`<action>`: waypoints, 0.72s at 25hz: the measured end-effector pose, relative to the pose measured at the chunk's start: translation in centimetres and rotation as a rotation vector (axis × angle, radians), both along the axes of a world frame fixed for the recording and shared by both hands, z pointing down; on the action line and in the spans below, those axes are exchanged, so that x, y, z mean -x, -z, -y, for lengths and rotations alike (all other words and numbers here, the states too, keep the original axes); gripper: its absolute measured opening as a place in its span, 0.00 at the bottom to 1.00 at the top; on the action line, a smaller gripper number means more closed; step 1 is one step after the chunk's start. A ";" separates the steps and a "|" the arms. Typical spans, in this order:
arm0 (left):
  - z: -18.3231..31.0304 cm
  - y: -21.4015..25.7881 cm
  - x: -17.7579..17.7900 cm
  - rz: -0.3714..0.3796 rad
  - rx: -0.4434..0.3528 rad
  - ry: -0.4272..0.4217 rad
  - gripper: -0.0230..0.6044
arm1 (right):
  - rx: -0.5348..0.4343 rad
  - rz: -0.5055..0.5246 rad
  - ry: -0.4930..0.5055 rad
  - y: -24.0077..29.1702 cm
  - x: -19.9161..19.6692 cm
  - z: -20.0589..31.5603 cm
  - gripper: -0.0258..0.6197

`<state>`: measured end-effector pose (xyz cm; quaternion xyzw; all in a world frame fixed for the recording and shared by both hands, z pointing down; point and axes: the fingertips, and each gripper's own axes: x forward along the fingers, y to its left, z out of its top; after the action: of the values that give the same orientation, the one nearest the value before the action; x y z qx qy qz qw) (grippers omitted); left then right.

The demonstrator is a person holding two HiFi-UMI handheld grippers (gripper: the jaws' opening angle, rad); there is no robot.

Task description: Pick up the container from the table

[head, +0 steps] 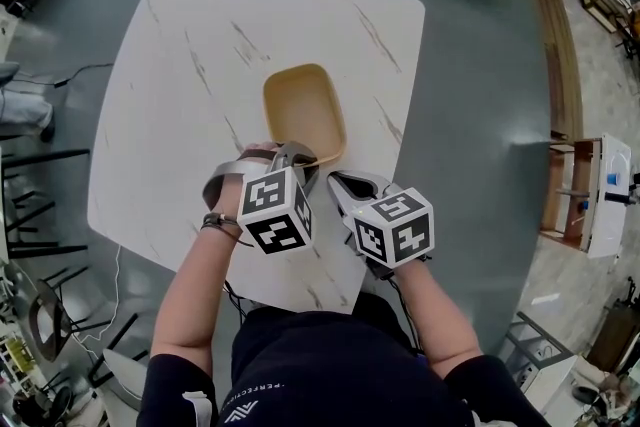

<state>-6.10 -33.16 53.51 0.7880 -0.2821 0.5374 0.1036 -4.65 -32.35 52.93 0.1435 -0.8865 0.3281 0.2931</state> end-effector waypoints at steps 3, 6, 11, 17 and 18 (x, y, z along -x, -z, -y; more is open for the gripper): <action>-0.1 0.0 0.0 -0.002 -0.006 -0.005 0.09 | 0.001 0.001 -0.001 -0.1 0.1 0.0 0.04; -0.3 0.1 0.4 0.004 -0.034 -0.005 0.08 | -0.004 0.004 0.000 0.0 0.2 -0.2 0.04; -0.4 1.0 1.0 -0.018 -0.112 0.019 0.08 | -0.021 0.005 -0.003 0.5 0.5 -0.5 0.04; -1.3 3.1 1.5 -0.042 -0.205 0.064 0.08 | -0.052 -0.001 -0.023 1.6 0.2 -1.8 0.04; -1.7 3.5 1.7 -0.045 -0.222 0.071 0.08 | -0.059 -0.002 -0.026 1.8 0.3 -2.1 0.04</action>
<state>-7.84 -31.49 50.05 0.7959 -0.3652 0.4811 0.0407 -4.94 -30.28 51.18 0.1639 -0.8935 0.3056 0.2854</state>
